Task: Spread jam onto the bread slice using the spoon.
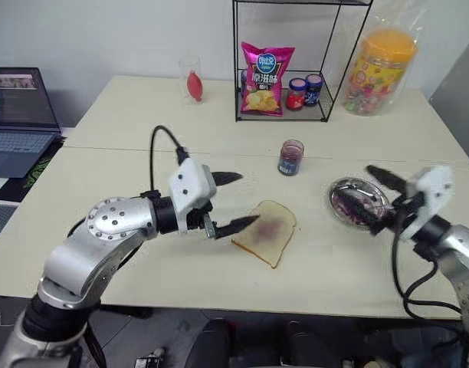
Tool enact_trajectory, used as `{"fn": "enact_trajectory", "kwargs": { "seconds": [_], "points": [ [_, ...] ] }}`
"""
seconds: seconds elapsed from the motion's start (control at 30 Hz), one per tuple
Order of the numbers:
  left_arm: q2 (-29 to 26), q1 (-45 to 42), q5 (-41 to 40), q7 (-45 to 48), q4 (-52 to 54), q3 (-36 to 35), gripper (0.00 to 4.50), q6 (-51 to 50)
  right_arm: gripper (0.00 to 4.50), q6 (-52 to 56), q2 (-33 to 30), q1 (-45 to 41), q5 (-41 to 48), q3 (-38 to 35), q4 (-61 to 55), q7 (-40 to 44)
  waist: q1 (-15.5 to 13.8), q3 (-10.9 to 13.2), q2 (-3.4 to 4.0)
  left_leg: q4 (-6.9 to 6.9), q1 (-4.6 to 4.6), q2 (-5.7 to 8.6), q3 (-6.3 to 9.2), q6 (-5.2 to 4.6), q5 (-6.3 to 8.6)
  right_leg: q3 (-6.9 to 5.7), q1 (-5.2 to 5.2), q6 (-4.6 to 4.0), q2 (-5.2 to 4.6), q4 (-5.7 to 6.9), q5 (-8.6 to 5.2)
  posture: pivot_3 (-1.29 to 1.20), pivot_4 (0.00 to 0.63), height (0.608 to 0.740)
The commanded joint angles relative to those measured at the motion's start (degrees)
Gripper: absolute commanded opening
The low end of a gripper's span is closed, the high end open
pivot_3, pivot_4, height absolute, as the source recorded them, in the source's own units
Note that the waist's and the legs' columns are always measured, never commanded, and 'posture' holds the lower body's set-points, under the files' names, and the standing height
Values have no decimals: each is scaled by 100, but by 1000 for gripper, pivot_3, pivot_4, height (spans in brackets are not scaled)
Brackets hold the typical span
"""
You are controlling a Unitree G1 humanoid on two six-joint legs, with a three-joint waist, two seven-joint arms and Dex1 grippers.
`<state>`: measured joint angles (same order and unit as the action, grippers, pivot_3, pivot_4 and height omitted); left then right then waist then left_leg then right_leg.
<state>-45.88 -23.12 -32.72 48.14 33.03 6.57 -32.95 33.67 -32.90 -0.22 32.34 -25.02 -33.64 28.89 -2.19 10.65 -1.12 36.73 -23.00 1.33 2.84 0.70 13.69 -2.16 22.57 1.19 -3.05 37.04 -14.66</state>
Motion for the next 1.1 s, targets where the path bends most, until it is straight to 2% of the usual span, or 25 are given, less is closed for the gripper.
{"fn": "enact_trajectory", "kwargs": {
  "seconds": [0.03,0.17,0.23,0.33,0.5,0.67,0.73,1.1],
  "points": [
    [184,-557,-258,420,-166,59,4358,-67,4500,441,361,140,502,-900,-283,-943,47,2,0,0,1,-1,-1,0,0,1,1,1,1,2,0,0,150,740],
    [419,-974,63,492,-482,310,4358,24,4500,899,680,407,771,-1352,-189,-1615,88,4,6,3,6,0,0,-2,0,1,-6,30,3,7,-16,0,150,740],
    [556,-1077,269,558,-601,539,4358,155,4500,1187,987,403,1134,-1670,-45,-2160,97,4,6,8,12,-1,4,-3,0,-3,-16,33,7,7,-15,0,150,740],
    [632,-1045,416,683,-541,712,4358,255,4500,1454,1177,249,1865,-1967,129,-2495,129,6,11,12,18,-1,-1,-4,0,5,-19,35,8,14,-12,0,150,740],
    [666,-1017,653,646,-589,797,4358,224,4500,1755,1333,-17,2710,-2131,670,-3065,181,6,12,15,19,-4,3,-4,-1,3,-19,34,10,20,-12,0,150,740],
    [854,-1081,633,577,-597,779,4358,43,4500,1770,1251,-362,2952,-1888,1349,-3219,216,6,15,15,17,-2,-1,-5,-1,5,-19,34,12,19,-12,0,150,740],
    [974,-1127,517,586,-536,794,4358,-67,4500,1635,1202,-515,2753,-1786,1676,-3212,221,6,15,15,17,0,0,-6,-1,5,-19,35,12,19,-11,0,150,740],
    [1352,-1324,524,484,-622,829,4358,-386,4500,1569,1183,-1262,3122,-1796,2987,-3211,226,5,18,16,17,-3,-1,-7,-1,7,-19,35,38,22,-10,0,150,740]
  ]
}}
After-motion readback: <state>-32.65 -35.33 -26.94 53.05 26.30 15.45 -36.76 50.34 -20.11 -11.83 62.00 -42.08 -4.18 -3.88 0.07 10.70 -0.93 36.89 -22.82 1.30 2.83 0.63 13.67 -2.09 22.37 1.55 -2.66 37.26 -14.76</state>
